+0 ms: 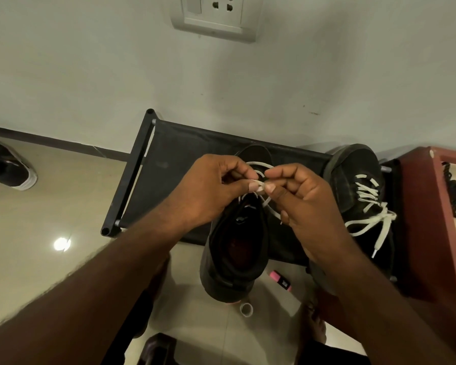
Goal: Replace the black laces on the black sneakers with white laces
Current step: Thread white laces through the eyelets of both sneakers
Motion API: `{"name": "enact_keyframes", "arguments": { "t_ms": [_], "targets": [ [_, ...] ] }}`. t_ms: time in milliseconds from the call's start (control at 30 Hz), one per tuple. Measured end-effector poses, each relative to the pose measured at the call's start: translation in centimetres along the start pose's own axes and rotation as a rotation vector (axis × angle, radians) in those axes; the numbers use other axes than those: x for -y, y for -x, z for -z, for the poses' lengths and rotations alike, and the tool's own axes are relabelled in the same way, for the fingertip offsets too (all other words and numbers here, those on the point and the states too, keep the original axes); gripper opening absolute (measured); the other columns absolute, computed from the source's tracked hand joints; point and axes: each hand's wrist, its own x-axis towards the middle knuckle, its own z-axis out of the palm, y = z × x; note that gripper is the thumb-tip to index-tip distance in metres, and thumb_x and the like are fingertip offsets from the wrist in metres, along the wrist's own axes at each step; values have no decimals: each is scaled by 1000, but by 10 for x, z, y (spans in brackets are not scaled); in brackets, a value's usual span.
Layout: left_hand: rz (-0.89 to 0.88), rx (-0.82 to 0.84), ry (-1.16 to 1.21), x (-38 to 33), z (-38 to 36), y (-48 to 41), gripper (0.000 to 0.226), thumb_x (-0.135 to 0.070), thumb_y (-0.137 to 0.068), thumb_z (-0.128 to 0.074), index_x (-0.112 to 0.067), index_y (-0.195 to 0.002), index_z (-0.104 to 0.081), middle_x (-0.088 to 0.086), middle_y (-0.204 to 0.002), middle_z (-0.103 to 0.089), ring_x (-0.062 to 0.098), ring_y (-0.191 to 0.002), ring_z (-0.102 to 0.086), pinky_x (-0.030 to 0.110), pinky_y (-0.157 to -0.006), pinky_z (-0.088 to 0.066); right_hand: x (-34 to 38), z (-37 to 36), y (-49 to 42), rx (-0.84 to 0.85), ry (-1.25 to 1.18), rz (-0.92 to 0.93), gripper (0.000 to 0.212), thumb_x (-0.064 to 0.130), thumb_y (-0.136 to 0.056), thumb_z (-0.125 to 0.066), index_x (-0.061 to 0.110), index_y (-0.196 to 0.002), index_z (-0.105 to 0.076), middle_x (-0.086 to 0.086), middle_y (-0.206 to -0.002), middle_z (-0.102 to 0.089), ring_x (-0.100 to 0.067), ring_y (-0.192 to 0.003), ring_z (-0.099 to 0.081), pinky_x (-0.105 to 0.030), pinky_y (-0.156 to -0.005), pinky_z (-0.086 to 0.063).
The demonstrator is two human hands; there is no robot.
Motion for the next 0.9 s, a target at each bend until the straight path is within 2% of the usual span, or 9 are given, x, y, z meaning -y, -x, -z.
{"name": "enact_keyframes", "arguments": {
  "t_ms": [200,300,400,467,533,600,667,767,900],
  "targets": [
    [-11,24,-159,5,-4,0,25,-16,-89,-69,-27,-112,-66,-12,-92,-70,-2,-87,-65,12,-80,-51,-1,-1,2,41,-100,-83,13,-3,-96,-57,7,-103,-62,0,-73,-68,-5,-45,-43,-15,-42,-35],
    [-5,37,-162,5,0,-1,43,-22,-86,-73,-30,-126,-59,-13,-100,-66,-3,-92,-63,9,-80,-49,0,1,1,19,-117,-97,12,-2,-96,-57,7,-103,-62,-2,-75,-70,-6,-45,-42,-15,-41,-35],
    [11,95,-123,5,1,-1,60,-37,-77,-77,-33,-132,-54,-15,-106,-65,-3,-97,-62,11,-79,-50,1,-1,2,3,-67,-83,12,0,-95,-58,10,-100,-63,-1,-76,-72,-4,-46,-48,-14,-43,-38],
    [-20,95,-69,0,-4,1,59,-45,-76,-71,-30,-131,-56,-13,-107,-66,-1,-100,-63,15,-82,-52,2,-3,3,18,-75,-63,10,0,-93,-60,8,-98,-63,1,-75,-72,-2,-47,-53,-12,-45,-40],
    [-20,30,145,-7,-7,2,41,-40,-83,-63,-23,-120,-64,-4,-103,-71,5,-97,-67,16,-80,-53,3,-5,3,26,-65,-40,8,0,-92,-62,4,-99,-63,3,-75,-71,-1,-53,-59,-10,-51,-43],
    [92,-92,438,-10,-4,-1,25,-33,-96,-53,-18,-107,-69,4,-100,-73,14,-94,-70,22,-79,-55,-2,-4,2,-7,94,5,11,2,-92,-65,9,-101,-64,4,-82,-72,-1,-67,-67,-13,-60,-49],
    [248,-215,647,-7,6,-5,36,-36,-104,-40,-13,-102,-68,8,-96,-74,22,-93,-72,30,-78,-57,-9,0,2,-53,404,72,19,14,-90,-71,19,-107,-63,9,-91,-69,-2,-79,-67,-17,-68,-52],
    [453,-377,792,4,25,-10,48,-45,-104,-32,-11,-104,-65,5,-86,-74,19,-85,-74,31,-72,-58,-9,6,3,-15,915,161,36,42,-87,-68,30,-119,-60,19,-102,-59,3,-82,-57,-13,-69,-44],
    [548,-585,986,17,44,-15,49,-49,-103,-35,-13,-93,-66,-3,-65,-63,8,-59,-63,25,-59,-54,6,13,2,-37,1137,-4,40,70,-84,-51,35,-102,-59,14,-78,-63,-2,-70,-58,-30,-68,-54]
  ]
}}
